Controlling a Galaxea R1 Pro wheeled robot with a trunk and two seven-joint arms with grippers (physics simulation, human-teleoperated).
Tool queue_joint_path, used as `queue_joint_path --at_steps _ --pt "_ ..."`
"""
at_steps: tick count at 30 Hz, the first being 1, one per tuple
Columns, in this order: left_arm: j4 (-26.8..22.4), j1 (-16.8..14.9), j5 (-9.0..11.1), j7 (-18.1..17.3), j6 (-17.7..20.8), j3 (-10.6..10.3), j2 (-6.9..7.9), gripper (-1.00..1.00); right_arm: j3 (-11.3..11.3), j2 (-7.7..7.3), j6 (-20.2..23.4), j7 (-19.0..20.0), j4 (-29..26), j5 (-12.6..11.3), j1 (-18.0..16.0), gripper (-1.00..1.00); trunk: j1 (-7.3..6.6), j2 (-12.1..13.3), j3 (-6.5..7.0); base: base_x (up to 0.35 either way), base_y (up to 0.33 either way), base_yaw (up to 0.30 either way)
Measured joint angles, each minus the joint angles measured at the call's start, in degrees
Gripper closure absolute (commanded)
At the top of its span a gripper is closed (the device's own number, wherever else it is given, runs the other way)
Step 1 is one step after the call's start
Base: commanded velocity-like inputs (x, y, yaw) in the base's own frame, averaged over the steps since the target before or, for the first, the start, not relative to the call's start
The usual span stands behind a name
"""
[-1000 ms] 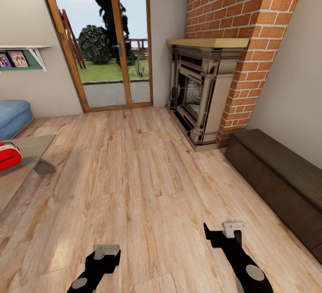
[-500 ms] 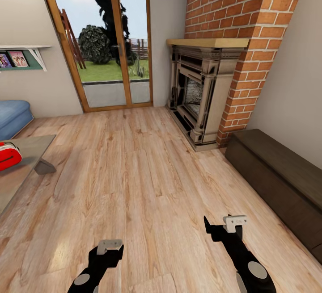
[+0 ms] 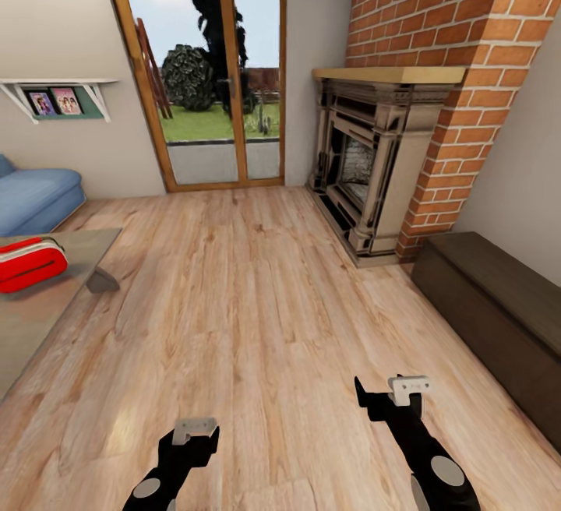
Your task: Turn on the radio receiver that's on the table in the living room.
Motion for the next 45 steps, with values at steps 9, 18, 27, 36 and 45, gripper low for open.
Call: queue_joint_path --at_steps 9,18,27,36,45 --pt "-0.08 0.0 0.0 0.01 0.0 0.0 -0.01 -1.0 -0.04 -0.03 0.0 0.0 0.0 0.0 0.01 -1.0 0.0 0.0 0.0 0.0 0.0 0.283" --pt "-0.08 0.0 -0.01 0.01 0.0 0.0 -0.08 -1.0 -0.07 -0.07 -0.04 0.0 0.0 0.0 0.0 -1.0 0.0 0.0 0.0 0.0 0.0 0.135" --pt "-0.08 0.0 0.0 0.01 0.0 0.0 -0.09 -1.0 -0.07 -0.07 -0.06 0.0 0.0 0.0 0.01 -1.0 0.0 0.0 0.0 0.0 0.0 0.005" --pt "-0.03 0.0 0.0 0.01 0.0 0.01 -0.09 -1.0 -0.07 -0.07 -0.09 0.0 0.0 0.0 -0.02 -1.0 0.0 0.0 0.0 0.163 0.0 0.0" --pt "-0.03 0.0 0.0 0.01 0.0 0.0 -0.09 -1.0 -0.13 -0.07 -0.09 0.0 0.0 0.0 0.02 -1.0 0.0 0.0 0.0 0.33 0.0 0.0"
